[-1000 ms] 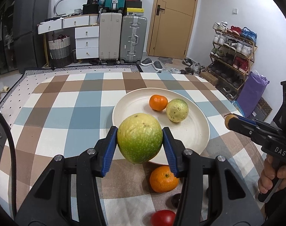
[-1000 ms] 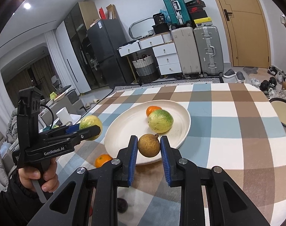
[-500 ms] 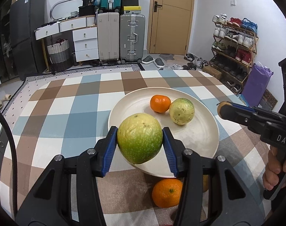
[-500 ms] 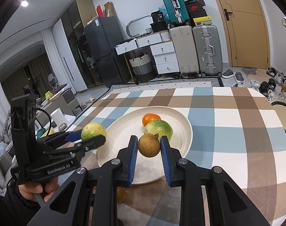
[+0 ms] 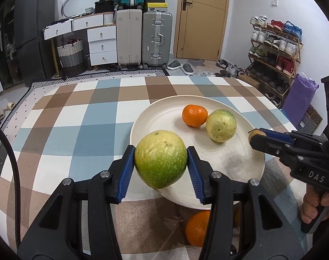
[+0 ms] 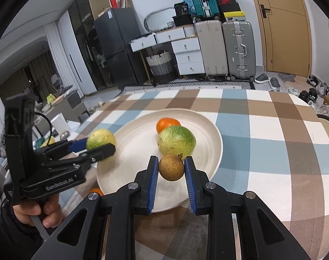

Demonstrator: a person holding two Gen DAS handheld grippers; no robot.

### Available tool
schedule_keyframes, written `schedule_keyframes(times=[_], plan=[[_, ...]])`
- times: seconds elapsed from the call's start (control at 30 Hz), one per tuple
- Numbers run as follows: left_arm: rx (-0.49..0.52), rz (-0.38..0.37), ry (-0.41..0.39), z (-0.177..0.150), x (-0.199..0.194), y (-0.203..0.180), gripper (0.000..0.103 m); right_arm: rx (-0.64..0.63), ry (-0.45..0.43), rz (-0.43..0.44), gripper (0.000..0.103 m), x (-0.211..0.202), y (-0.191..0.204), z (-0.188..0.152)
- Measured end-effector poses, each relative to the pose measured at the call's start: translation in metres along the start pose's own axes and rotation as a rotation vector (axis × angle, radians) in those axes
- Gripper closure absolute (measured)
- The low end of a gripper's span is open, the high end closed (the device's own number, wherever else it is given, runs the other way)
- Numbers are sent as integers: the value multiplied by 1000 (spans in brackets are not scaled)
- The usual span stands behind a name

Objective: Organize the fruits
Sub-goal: 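Lower the green citrus onto the plate and open the left gripper while the right releases the brown fruit, then withdraw both grippers from the plate toward the remaining fruits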

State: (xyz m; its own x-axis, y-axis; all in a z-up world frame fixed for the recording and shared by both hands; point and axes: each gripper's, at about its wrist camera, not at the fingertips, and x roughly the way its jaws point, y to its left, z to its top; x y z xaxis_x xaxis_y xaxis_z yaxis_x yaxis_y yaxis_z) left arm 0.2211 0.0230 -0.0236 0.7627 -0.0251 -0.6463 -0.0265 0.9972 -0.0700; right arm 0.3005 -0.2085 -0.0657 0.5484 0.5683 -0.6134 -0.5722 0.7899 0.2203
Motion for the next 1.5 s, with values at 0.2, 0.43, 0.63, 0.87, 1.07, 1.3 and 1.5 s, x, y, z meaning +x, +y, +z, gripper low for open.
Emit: schedule_keyframes(times=[0.2,0.43,0.63,0.87,1.07,1.3,1.5], plan=[[1,6,6,0,2,-1,58,14,28,-13,78,6,-4,-2],[2,7,7,0,2,-1,58,12,34,-35,78,9,-4,-2],[5,4,12,-1,3,-2,58,-7,41,-51,78,10,0,-3],[5,5,1,-2,1,-2,57,0,35,-53,77,9,-1,-2],[-25,19,-11,-3,-4,6,38,-8,8,-59,65,3,0,-2],[-22,1,3,-13,-13,9,35,-13,12,-50,49,-1,2,-7],[17,-2,-11,-18,-23,0,21,-17,-29,-52,18,-9,3,-10]])
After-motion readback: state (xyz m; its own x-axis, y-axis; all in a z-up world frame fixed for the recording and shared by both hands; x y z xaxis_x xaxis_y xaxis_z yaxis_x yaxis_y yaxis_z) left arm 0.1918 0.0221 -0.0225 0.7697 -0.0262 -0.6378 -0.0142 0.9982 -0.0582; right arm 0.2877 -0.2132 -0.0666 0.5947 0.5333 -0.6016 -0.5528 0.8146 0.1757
